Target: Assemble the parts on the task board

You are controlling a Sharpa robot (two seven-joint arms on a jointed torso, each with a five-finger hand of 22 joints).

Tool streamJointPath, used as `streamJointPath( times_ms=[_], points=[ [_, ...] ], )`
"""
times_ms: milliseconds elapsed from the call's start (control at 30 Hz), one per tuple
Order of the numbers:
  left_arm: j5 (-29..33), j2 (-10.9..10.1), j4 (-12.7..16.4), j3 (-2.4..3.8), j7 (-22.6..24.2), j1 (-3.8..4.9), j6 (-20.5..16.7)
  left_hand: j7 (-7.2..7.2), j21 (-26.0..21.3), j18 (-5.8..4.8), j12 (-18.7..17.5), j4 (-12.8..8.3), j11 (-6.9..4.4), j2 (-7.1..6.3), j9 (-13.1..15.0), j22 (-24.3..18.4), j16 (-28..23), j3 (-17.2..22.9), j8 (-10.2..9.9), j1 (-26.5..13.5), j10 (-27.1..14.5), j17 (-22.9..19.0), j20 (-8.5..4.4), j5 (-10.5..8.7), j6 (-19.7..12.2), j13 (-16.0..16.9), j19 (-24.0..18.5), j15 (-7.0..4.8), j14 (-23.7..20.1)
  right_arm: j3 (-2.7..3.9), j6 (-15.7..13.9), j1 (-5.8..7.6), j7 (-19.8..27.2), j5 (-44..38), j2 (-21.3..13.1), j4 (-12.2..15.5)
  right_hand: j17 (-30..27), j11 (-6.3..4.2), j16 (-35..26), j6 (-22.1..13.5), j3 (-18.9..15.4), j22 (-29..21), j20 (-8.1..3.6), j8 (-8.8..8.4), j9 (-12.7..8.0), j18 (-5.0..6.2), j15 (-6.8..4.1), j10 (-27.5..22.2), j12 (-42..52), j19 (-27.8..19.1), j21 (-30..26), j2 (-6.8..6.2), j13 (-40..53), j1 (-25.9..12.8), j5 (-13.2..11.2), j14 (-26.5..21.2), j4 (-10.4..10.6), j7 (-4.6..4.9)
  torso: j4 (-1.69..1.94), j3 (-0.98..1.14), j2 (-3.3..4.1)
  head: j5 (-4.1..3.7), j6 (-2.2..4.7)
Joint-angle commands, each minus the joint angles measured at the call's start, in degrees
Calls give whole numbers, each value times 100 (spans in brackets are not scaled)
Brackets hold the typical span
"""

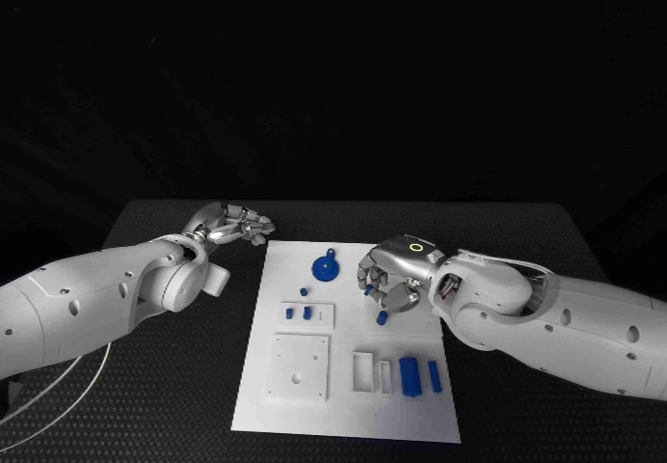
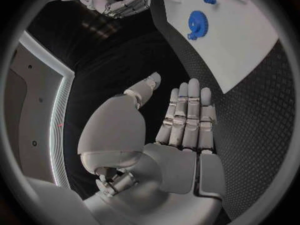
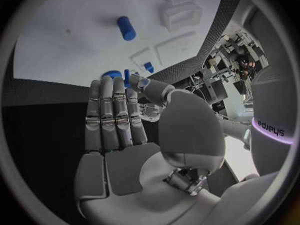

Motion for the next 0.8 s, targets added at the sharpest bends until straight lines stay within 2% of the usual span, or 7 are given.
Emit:
streamJointPath(
  times_ms=[33, 133, 300, 367, 467, 700, 800],
  points=[
    [47, 46, -29, 5, 48, 6, 48, -8, -26, 97, 0, 15, 44, -9, -10, 6, -29, -33, -33, 4, 0, 10, 22, 7, -41, -6, 19, -9, 38, 3, -32, -3, 109, -61, 131, -2, 8, -13, -10, 29, -7, 7, -10, 32, 9, 79, 6, 11, -29, 37, 14, -11, 6, -8, -18, 20, 24, 17, -1, -7, -4, 166, -5],
    [55, 83, -82, 5, 49, 6, 44, -8, -30, 97, 1, 15, 43, -8, -10, 6, -33, -32, -32, 8, 2, 13, 22, 7, -40, -8, 18, -9, 38, 0, -25, -20, 110, -159, 313, -57, 12, -12, -12, 26, -15, 10, -11, 31, 12, 79, 8, 10, -32, 39, 14, -1, 10, -9, -15, 21, 25, 18, 5, -13, -7, 269, -13],
    [58, 143, -143, 5, 44, 6, 30, -9, -34, 97, 3, 14, 43, -6, -9, 6, -39, -30, -31, 11, 3, 17, 23, 7, -39, -10, 18, -8, 38, -12, -2, -100, 110, -309, 534, -95, 19, -11, -17, 22, -28, 15, -12, 28, 18, 79, 10, 10, -38, 41, 14, 12, 18, -9, -11, 22, 21, 20, -7, -12, -12, 539, -54],
    [59, 172, -161, 5, 44, 6, 29, -9, -35, 96, 3, 15, 43, -6, -9, 6, -41, -30, -30, 11, 4, 18, 24, 7, -39, -10, 17, -8, 38, -65, 36, -118, 117, -365, 633, -168, 21, -11, -19, 21, -31, 17, -13, 27, 20, 79, 10, 10, -39, 41, 14, 16, 21, -9, -9, 22, 19, 20, -5, -23, -17, 622, -76],
    [64, 209, -177, 5, 39, 6, 46, -9, -37, 96, 4, 16, 43, -5, -8, 6, -44, -30, -29, 11, 5, 20, 24, 7, -38, -11, 17, -7, 38, -147, 5, -164, 135, -405, 752, -253, 24, -11, -20, 20, -36, 19, -13, 26, 23, 79, 10, 9, -41, 41, 14, 19, 24, -10, -8, 23, 17, 20, -1, -31, -16, 696, -91],
    [70, 262, -200, 6, 39, 7, 45, -9, -41, 95, 5, 17, 42, -5, -8, 7, -49, -30, -28, 11, 6, 24, 26, 7, -38, -13, 17, -6, 38, -226, 1, -308, 160, -493, 953, -324, 31, -11, -25, 17, -48, 25, -15, 23, 29, 79, 11, 10, -46, 45, 15, 31, 33, -11, -5, 25, 12, 21, 8, -16, -3, 828, -137],
    [70, 279, -210, 6, 40, 7, 45, -9, -43, 95, 4, 18, 43, -7, -8, 7, -52, -31, -27, 10, 6, 26, 26, 6, -38, -14, 17, -6, 38, -283, 5, -342, 171, -494, 1020, -328, 34, -11, -26, 16, -53, 28, -15, 22, 32, 79, 12, 10, -49, 47, 16, 35, 36, -12, -3, 26, 9, 22, -2, -16, -1, 904, -187]
  ],
)
